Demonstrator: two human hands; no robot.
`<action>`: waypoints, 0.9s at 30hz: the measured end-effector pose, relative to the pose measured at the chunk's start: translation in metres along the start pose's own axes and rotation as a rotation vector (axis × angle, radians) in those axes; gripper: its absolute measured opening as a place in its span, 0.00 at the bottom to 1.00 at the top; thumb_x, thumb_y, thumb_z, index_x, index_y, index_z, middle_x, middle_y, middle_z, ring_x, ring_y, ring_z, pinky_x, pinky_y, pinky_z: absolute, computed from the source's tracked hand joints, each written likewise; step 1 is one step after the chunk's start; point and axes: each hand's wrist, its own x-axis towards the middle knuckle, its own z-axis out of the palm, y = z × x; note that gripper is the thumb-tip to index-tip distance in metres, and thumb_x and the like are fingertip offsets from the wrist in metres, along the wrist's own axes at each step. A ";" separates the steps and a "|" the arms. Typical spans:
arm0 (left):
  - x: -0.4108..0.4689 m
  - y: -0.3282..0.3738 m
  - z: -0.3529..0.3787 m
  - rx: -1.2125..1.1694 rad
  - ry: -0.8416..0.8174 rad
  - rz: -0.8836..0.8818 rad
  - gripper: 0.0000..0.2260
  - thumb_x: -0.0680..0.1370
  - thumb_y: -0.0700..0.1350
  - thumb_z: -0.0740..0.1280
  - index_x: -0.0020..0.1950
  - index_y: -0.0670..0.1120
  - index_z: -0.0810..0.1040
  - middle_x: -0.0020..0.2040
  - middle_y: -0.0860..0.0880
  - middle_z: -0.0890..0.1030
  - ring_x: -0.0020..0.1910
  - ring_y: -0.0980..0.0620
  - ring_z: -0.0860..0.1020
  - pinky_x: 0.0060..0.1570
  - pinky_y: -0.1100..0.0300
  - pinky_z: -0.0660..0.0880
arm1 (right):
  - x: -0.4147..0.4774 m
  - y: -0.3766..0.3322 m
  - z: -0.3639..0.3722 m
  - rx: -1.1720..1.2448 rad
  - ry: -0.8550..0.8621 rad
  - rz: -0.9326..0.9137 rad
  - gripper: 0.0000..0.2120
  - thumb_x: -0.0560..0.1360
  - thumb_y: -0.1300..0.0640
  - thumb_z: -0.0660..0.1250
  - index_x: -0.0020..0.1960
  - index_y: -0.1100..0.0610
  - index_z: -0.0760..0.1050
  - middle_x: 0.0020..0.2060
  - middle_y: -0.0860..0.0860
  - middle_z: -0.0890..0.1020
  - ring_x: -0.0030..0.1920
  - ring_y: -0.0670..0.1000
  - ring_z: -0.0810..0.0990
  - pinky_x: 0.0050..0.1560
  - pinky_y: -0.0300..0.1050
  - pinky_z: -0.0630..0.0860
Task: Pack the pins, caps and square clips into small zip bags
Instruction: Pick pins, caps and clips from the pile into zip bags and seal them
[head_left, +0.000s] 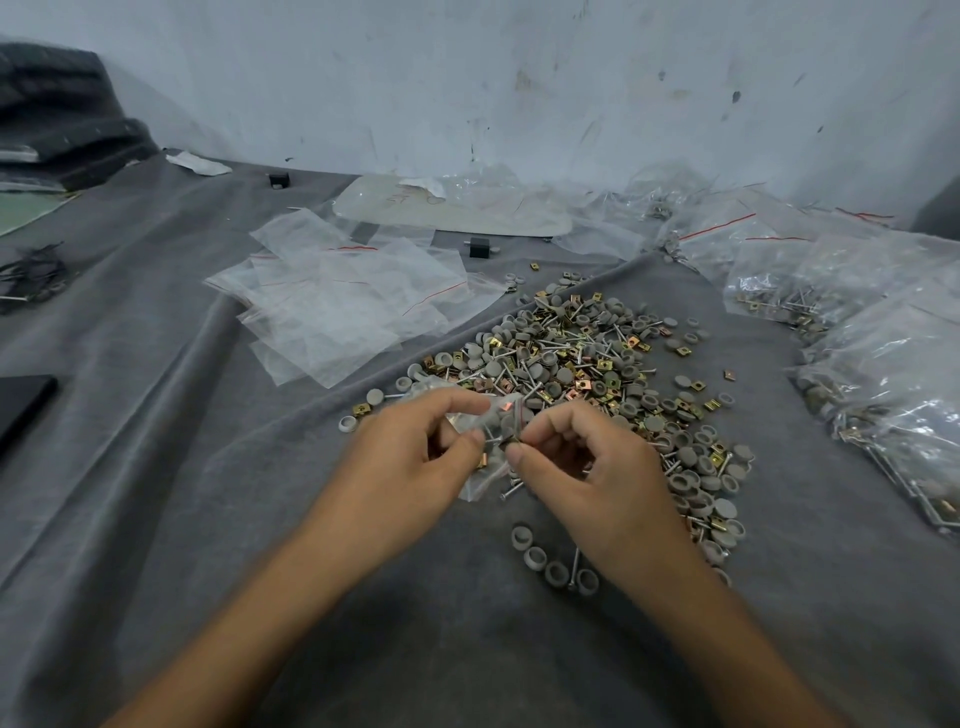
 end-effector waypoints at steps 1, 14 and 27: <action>0.000 0.000 0.000 -0.003 0.000 -0.003 0.09 0.77 0.54 0.66 0.55 0.66 0.78 0.31 0.55 0.80 0.31 0.58 0.78 0.37 0.51 0.78 | 0.000 0.000 0.001 -0.038 0.006 -0.015 0.07 0.74 0.59 0.76 0.43 0.49 0.79 0.36 0.45 0.80 0.37 0.46 0.79 0.36 0.34 0.73; 0.000 0.005 -0.006 -0.001 0.012 -0.036 0.08 0.81 0.47 0.68 0.58 0.59 0.80 0.33 0.52 0.80 0.34 0.54 0.79 0.42 0.48 0.79 | 0.019 0.019 -0.054 -0.302 0.197 -0.004 0.03 0.79 0.52 0.69 0.51 0.46 0.82 0.40 0.41 0.83 0.43 0.44 0.81 0.44 0.45 0.78; 0.000 0.001 -0.004 -0.012 0.015 -0.032 0.08 0.81 0.47 0.68 0.57 0.58 0.80 0.34 0.50 0.81 0.35 0.51 0.79 0.43 0.46 0.79 | 0.030 0.037 -0.029 -0.696 -0.091 0.044 0.09 0.79 0.48 0.67 0.58 0.42 0.81 0.48 0.42 0.72 0.57 0.50 0.68 0.58 0.49 0.67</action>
